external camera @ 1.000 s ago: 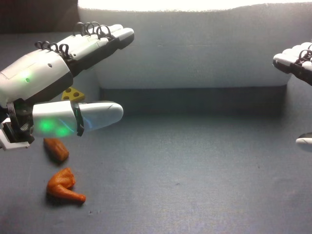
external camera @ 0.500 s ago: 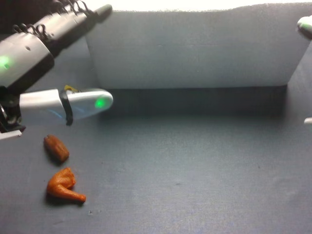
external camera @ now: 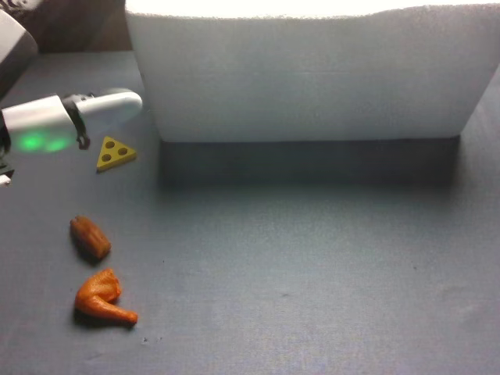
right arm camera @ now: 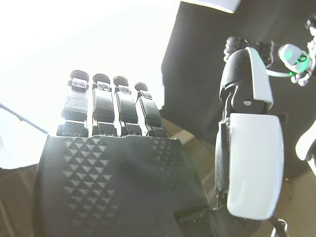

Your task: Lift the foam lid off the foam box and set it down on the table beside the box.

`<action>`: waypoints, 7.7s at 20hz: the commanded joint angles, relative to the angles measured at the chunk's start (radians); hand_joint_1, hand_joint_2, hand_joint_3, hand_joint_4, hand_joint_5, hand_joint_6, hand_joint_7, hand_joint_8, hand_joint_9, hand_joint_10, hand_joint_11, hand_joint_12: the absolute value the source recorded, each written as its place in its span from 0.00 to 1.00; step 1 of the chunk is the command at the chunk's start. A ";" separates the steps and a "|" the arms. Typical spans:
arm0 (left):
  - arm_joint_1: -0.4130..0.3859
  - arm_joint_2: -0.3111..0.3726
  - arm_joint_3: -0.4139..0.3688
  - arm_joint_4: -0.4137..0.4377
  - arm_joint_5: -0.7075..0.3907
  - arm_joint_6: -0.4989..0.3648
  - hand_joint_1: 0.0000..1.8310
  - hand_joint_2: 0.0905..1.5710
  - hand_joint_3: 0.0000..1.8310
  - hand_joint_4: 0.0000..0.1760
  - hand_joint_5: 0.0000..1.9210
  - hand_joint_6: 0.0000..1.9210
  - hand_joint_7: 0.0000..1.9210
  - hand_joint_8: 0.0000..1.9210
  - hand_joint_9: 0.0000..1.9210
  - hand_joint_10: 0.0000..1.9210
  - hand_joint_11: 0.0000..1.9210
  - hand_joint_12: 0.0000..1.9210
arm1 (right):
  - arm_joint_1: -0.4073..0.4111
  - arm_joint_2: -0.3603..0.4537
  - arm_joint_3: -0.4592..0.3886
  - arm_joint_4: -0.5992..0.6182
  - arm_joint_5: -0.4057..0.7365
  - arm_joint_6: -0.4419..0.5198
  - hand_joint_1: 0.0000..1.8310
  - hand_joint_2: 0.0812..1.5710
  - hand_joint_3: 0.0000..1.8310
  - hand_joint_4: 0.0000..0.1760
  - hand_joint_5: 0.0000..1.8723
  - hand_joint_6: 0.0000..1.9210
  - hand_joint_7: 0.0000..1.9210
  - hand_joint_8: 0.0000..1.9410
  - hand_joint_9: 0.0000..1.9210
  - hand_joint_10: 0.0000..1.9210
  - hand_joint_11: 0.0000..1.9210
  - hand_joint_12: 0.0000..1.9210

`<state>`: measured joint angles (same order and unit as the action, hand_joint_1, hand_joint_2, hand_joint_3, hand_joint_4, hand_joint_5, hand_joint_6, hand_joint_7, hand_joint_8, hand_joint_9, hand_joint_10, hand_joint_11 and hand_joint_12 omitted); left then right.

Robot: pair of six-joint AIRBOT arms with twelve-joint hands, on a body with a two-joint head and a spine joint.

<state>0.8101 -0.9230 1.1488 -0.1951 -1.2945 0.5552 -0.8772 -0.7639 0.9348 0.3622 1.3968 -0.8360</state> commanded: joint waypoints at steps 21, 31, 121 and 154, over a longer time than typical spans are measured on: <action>-0.130 -0.173 0.199 -0.221 0.065 -0.026 0.33 0.60 0.00 0.50 0.00 0.00 0.00 0.00 0.00 0.00 0.00 0.90 | 0.183 -0.146 0.218 0.202 -0.117 -0.050 0.36 0.67 0.00 0.41 0.00 0.00 0.00 0.00 0.01 0.01 0.00 0.90; -0.154 -0.160 0.226 -0.244 0.178 0.047 0.28 0.63 0.00 0.10 0.00 0.00 0.00 0.00 0.00 0.00 0.00 0.04 | 0.297 -0.156 0.269 0.231 -0.274 -0.164 0.39 0.67 0.00 0.14 0.00 0.00 0.00 0.00 0.02 0.01 0.00 0.88; -0.232 -0.236 0.329 -0.124 0.251 -0.090 0.21 0.63 0.00 0.06 0.09 0.00 0.00 0.00 0.00 0.00 0.00 0.00 | 0.407 -0.208 0.296 0.123 -0.267 -0.064 0.33 0.77 0.00 0.00 0.14 0.22 0.22 0.01 0.03 0.45 0.00 0.81; 0.003 -0.011 -0.017 -0.017 -0.109 -0.037 0.19 0.67 0.00 0.03 0.07 0.01 0.00 0.00 0.00 0.00 0.00 0.00 | 0.140 0.014 -0.028 -0.039 0.077 -0.057 0.26 0.77 0.00 0.00 0.02 0.36 0.09 0.04 0.00 0.48 0.02 0.94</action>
<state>0.8223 -0.9340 1.1332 -0.3061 -1.2728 0.5236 -0.7475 -0.7547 0.9100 0.4206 1.3457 -0.9104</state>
